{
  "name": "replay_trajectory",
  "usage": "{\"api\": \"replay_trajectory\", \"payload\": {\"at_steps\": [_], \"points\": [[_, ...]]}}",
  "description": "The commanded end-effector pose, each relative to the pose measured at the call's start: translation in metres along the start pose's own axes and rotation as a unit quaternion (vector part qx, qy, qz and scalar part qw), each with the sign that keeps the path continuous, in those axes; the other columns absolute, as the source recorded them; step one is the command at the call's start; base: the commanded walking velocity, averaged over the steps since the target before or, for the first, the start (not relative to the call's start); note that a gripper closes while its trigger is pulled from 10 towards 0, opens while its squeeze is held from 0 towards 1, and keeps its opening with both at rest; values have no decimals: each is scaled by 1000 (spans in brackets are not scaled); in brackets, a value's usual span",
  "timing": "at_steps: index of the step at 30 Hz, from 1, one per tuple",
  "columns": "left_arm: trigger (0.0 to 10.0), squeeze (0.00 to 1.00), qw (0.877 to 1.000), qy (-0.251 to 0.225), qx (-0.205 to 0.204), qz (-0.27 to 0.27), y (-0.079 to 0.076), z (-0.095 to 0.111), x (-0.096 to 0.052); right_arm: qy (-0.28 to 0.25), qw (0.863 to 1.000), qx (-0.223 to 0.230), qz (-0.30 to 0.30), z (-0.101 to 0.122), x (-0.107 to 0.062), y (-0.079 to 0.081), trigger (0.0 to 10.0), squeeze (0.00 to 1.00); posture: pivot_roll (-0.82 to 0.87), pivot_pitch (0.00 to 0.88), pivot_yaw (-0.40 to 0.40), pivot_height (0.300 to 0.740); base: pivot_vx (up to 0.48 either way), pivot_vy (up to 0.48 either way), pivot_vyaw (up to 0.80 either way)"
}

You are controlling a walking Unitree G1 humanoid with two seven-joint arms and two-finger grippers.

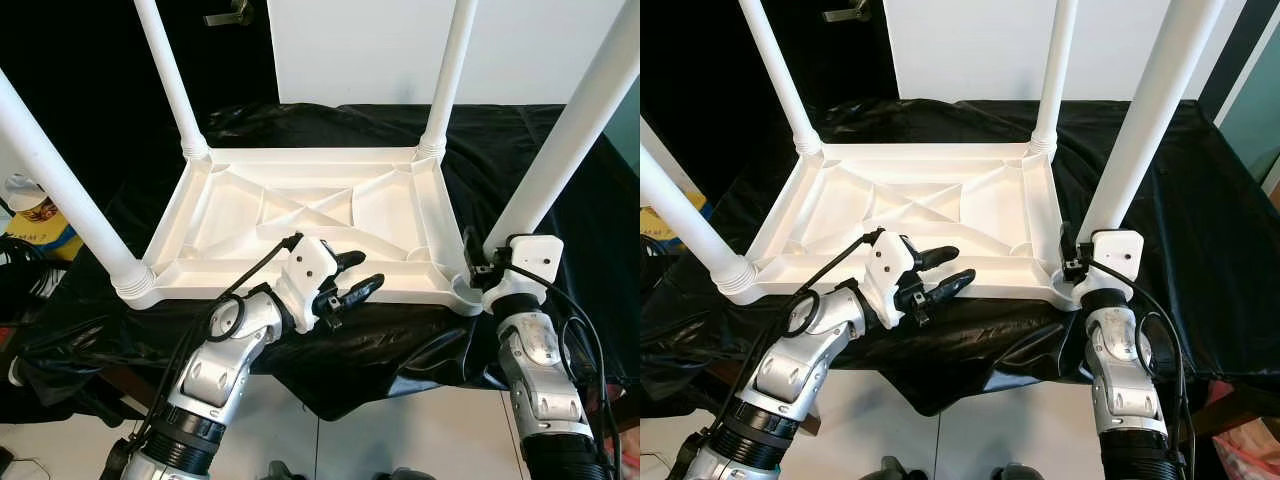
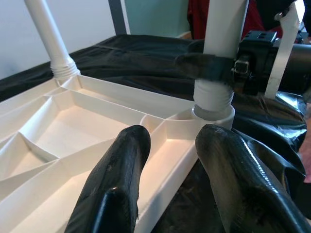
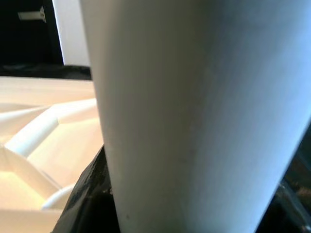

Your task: Building children table

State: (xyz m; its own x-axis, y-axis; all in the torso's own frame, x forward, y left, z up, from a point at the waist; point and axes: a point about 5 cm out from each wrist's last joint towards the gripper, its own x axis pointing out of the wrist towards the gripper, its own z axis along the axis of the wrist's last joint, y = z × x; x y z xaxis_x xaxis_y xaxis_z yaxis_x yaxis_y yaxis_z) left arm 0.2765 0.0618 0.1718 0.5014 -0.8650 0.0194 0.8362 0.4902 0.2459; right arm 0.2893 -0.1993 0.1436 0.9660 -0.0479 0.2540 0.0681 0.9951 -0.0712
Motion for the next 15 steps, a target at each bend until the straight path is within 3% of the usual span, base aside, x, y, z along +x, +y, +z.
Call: {"api": "replay_trajectory", "payload": {"at_steps": [1, 15], "points": [[10000, 0, 998, 8, -3, -63, -9, -2, -1, 2, 1000, 12, 4, -4, -2, 3, 10000, 0, -122, 81, 44, 740, 0, 0, 0], [10000, 0, 997, 11, -4, -74, -14, -2, 0, 34, 998, 18, 44, -24, 0, 17, 10000, 0, -119, 74, 42, 740, 0, 0, 0]]}}
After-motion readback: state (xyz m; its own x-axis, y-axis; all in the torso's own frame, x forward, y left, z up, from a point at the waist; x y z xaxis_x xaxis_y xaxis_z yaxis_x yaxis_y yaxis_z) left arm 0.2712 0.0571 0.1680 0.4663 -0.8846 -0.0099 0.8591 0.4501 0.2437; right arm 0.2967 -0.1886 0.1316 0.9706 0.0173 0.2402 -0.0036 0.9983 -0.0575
